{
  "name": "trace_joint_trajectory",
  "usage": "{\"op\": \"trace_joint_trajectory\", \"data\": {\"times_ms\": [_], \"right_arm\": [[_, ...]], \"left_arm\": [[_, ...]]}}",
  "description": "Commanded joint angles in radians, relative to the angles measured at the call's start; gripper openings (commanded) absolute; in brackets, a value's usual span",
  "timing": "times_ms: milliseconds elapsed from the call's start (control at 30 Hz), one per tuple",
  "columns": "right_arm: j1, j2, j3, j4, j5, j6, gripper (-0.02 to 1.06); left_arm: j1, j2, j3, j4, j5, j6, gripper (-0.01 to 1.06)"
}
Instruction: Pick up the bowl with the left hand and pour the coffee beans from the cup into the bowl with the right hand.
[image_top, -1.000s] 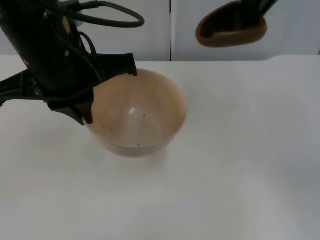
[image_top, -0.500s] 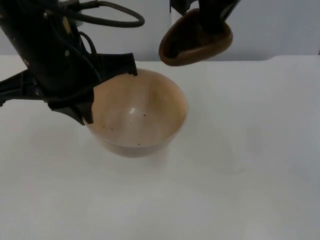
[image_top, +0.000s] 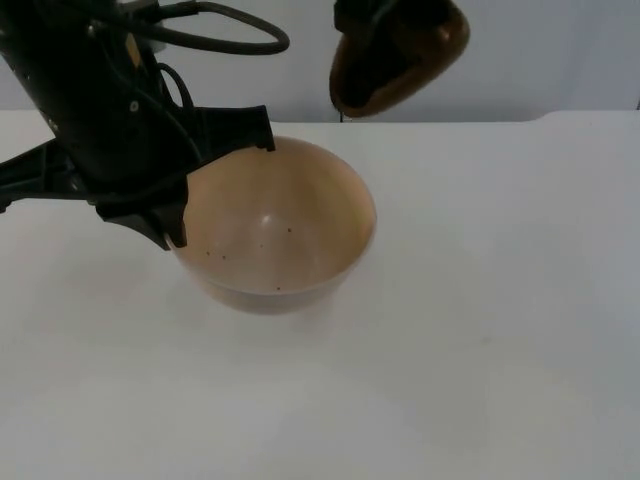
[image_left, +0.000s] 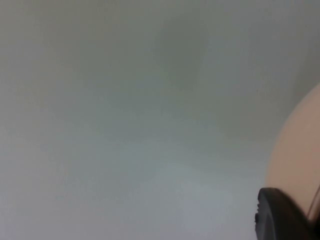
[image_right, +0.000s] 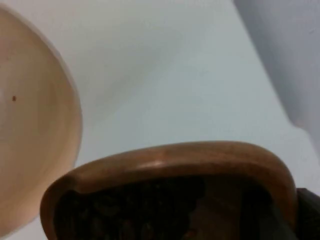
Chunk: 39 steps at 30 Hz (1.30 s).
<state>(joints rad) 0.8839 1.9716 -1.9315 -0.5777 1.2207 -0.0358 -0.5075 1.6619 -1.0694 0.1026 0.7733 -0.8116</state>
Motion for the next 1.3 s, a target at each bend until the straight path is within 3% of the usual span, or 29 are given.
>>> {"op": "trace_joint_trajectory", "data": {"times_ms": [0, 300, 1267], "right_arm": [[0.028, -0.012, -0.007, -0.084, 0.0, 0.028, 0.0], [0.1, -0.012, -0.007, -0.302, 0.0, 0.074, 0.0], [0.179, -0.012, -0.007, -0.537, -0.05, 0.094, 0.0]], "left_arm": [[-0.003, -0.007, -0.004, -0.006, -0.004, -0.008, 0.0], [-0.003, -0.007, -0.004, -0.006, -0.004, -0.008, 0.0], [-0.003, -0.007, -0.004, -0.006, -0.018, -0.008, 0.0]]}}
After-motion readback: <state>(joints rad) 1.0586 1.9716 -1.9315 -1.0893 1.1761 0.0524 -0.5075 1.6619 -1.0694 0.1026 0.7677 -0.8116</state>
